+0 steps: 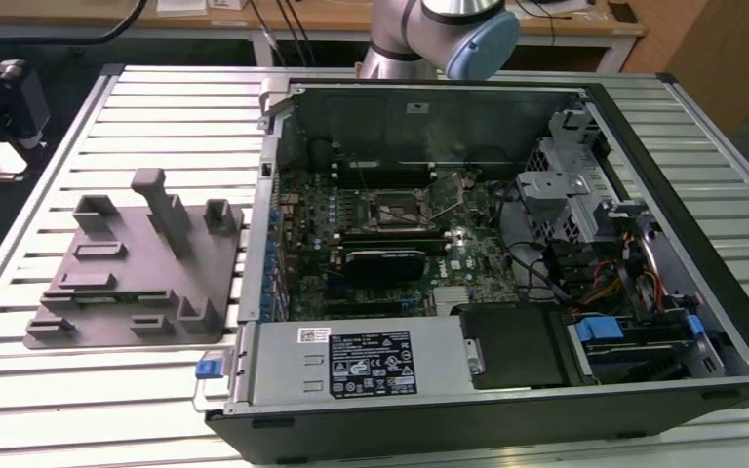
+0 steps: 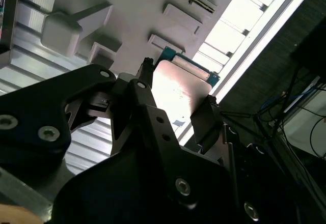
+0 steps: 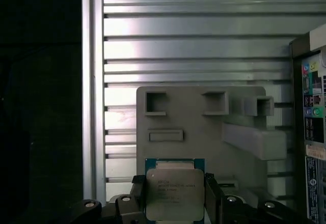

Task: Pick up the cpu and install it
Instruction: 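Pick up the cpu and move it towards the insertion slot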

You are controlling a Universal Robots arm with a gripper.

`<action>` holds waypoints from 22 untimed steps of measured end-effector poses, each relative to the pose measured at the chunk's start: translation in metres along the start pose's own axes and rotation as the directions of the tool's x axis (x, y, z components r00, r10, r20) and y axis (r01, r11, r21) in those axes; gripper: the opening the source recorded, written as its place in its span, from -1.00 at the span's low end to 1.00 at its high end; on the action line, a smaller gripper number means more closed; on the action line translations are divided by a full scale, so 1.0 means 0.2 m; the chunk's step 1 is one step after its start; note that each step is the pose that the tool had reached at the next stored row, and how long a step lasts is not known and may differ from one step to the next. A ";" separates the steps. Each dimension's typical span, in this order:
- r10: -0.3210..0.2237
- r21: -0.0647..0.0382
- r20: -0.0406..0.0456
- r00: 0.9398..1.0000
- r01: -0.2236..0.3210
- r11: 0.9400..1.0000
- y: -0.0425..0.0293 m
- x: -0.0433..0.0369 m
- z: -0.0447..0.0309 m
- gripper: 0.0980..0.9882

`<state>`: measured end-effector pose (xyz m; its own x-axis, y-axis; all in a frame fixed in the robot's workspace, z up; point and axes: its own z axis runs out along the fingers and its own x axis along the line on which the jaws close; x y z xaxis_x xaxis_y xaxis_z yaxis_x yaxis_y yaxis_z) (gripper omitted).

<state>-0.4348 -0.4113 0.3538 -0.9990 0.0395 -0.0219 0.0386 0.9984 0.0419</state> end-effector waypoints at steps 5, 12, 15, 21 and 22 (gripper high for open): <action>0.000 0.000 0.004 1.000 0.000 1.000 0.004 -0.001 -0.068 0.00; 0.000 0.000 0.010 1.000 0.000 1.000 0.008 -0.003 -0.147 0.00; 0.000 -0.001 0.011 1.000 0.000 1.000 0.008 -0.003 -0.162 0.00; 0.000 0.000 0.011 1.000 0.000 1.000 0.009 -0.005 -0.164 0.00; 0.000 0.000 0.011 1.000 0.000 1.000 0.009 -0.009 -0.164 0.00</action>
<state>-0.4338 -0.4108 0.3866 -0.9987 0.0396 -0.0329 0.0382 0.9984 0.0421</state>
